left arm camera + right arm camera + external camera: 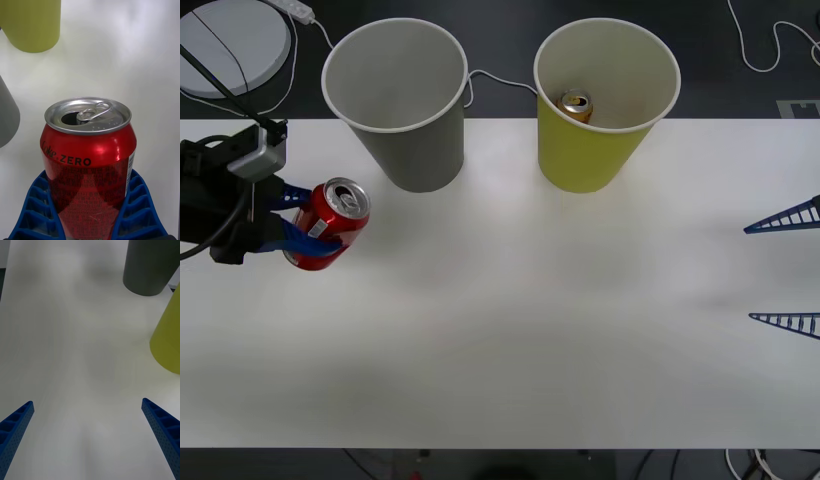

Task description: Put the can into the green bin and the plastic bottle into the gray bin

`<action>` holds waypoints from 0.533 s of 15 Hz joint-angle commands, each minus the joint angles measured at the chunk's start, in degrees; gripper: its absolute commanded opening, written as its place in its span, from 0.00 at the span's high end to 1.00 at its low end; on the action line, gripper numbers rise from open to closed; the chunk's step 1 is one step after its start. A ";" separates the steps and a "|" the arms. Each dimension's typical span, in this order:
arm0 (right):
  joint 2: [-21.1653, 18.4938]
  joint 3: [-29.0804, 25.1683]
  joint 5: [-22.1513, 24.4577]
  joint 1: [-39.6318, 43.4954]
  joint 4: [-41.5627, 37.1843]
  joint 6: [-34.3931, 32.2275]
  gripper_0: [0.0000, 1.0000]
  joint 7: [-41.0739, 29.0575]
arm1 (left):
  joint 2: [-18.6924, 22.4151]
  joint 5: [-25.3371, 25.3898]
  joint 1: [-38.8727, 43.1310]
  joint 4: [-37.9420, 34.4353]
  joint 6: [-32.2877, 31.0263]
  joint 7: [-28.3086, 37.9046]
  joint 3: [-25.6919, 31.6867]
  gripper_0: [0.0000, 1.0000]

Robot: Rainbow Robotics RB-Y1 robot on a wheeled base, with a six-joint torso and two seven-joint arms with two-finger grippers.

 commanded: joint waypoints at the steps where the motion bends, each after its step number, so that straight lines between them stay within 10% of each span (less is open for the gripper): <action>1: 0.00 0.00 0.00 0.00 0.00 0.00 0.00 0.00 | 1.11 -1.99 -1.12 -7.09 0.01 10.09 0.93 1.00; 8: 0.00 0.00 0.00 0.00 0.00 0.00 0.00 0.00 | 1.38 -6.65 -17.73 -10.96 -1.84 31.63 -7.15 1.00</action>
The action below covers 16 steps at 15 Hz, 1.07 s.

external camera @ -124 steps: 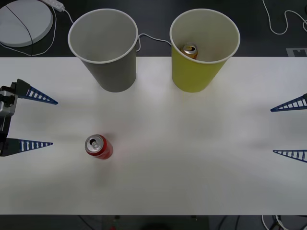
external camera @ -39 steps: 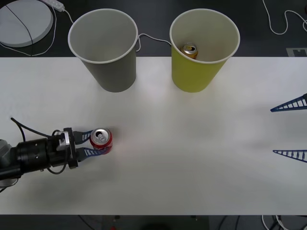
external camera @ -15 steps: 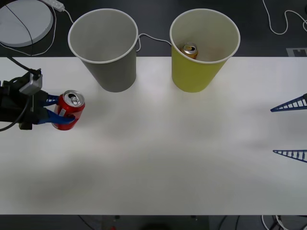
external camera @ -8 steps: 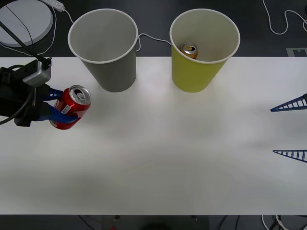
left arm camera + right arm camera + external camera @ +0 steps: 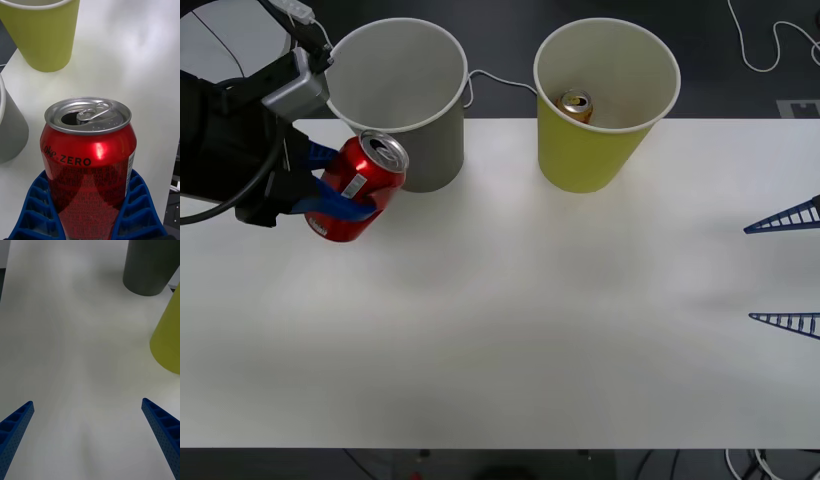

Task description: Put the can into the green bin and the plastic bottle into the gray bin

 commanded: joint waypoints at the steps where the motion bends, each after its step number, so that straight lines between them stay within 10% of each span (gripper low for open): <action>1: 0.00 0.00 0.00 0.00 0.00 0.00 0.00 0.00 | 0.05 -2.27 -8.63 0.01 0.02 7.44 -6.27 1.00; 6: 0.00 0.00 0.00 0.00 0.00 0.00 0.00 0.00 | -2.06 -4.99 -29.19 6.25 0.20 14.12 -22.97 1.00; 16: 0.00 0.00 0.00 0.00 0.00 0.00 0.00 0.00 | -22.27 -6.84 -60.22 37.45 2.39 15.26 -43.36 1.00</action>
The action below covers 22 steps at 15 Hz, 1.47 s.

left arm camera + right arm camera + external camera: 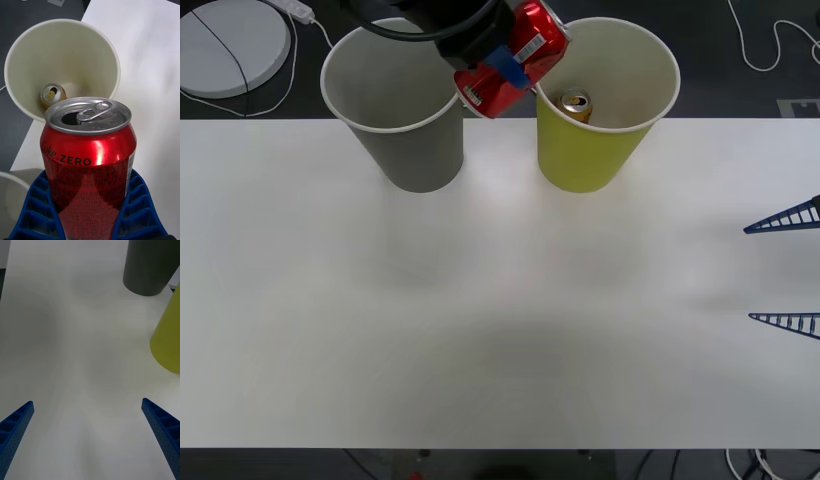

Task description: Put the can into the green bin and the plastic bottle into the gray bin

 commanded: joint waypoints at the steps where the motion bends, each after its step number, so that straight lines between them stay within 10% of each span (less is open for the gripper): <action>1: 0.00 0.00 0.00 0.00 0.00 0.00 0.00 0.00 | -6.87 -0.27 -6.96 10.69 0.19 0.01 -3.51 1.00; 10: 0.00 0.00 0.00 0.00 0.00 0.00 0.00 0.00 | -28.93 -5.37 -20.06 45.76 8.71 0.10 -9.23 1.00; 18: 0.00 0.00 0.00 0.00 0.00 0.00 0.00 0.00 | -34.38 -5.37 -22.26 53.06 12.49 -0.16 -9.58 0.97; 19: 0.00 0.00 0.00 0.00 0.00 0.00 0.00 0.00 | -34.38 -5.19 -22.26 53.06 12.67 -0.34 -9.58 0.87; 20: 0.00 0.00 0.00 0.00 0.00 0.00 0.00 0.00 | -34.29 -5.01 -22.26 53.06 12.93 -0.78 -9.58 0.32; 21: 0.00 0.00 0.00 0.00 0.00 0.00 0.00 0.00 | -34.29 -4.84 -22.26 53.06 12.93 -0.87 -9.58 0.00; 22: 0.00 0.00 0.00 0.00 0.00 0.00 0.00 0.00 | -34.29 -4.66 -22.26 53.06 12.93 -0.95 -9.58 0.00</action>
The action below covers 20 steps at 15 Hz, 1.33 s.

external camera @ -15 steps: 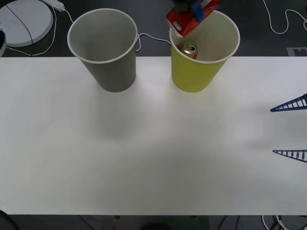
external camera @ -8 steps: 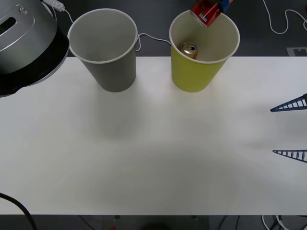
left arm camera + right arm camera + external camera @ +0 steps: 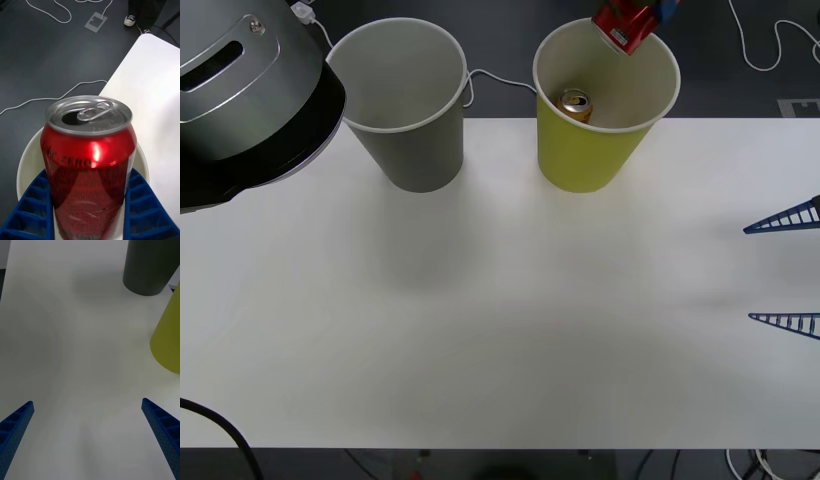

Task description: Put the can into the green bin and the plastic bottle into the gray bin

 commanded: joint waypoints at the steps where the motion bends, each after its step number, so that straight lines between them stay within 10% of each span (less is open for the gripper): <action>1: 0.00 0.00 0.00 0.00 0.00 0.00 0.00 0.00 | 0.03 0.78 0.00 -0.01 0.03 -0.56 0.00 0.00; 9: 0.00 0.00 0.00 0.00 0.00 0.00 0.00 0.00 | 7.32 10.62 2.20 -2.74 -4.55 -9.96 1.23 0.00; 20: 0.00 0.00 0.00 0.00 0.00 0.00 0.00 0.00 | 30.09 9.48 27.34 -41.06 -17.03 -13.65 22.59 0.00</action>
